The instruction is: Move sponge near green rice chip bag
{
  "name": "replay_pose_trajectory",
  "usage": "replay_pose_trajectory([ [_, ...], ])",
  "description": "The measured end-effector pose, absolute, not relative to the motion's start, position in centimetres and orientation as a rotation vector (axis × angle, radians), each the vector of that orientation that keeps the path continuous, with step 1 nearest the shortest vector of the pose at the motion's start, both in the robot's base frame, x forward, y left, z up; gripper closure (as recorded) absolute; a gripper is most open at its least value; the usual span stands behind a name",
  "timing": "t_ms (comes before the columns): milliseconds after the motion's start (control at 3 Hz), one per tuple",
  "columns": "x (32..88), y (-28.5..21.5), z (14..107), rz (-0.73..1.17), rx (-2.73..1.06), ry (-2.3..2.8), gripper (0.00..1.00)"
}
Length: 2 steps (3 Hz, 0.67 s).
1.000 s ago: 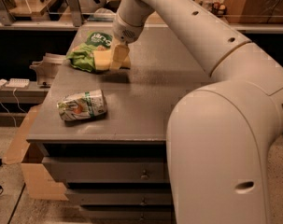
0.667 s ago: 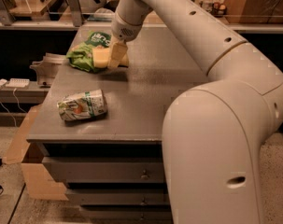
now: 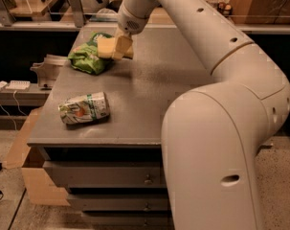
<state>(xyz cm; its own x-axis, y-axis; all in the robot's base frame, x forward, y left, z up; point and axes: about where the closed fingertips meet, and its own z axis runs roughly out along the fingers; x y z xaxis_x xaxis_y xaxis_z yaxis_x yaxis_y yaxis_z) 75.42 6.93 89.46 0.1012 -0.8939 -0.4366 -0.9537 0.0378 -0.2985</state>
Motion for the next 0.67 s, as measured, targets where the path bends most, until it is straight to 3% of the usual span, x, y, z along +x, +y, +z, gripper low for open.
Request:
replay_pose_trajectory([
  [333, 76.16, 6.73, 89.62, 0.148, -1.846, 1.806, 0.13],
  [667, 76.51, 6.73, 89.13, 0.157, -1.851, 1.813, 0.0],
])
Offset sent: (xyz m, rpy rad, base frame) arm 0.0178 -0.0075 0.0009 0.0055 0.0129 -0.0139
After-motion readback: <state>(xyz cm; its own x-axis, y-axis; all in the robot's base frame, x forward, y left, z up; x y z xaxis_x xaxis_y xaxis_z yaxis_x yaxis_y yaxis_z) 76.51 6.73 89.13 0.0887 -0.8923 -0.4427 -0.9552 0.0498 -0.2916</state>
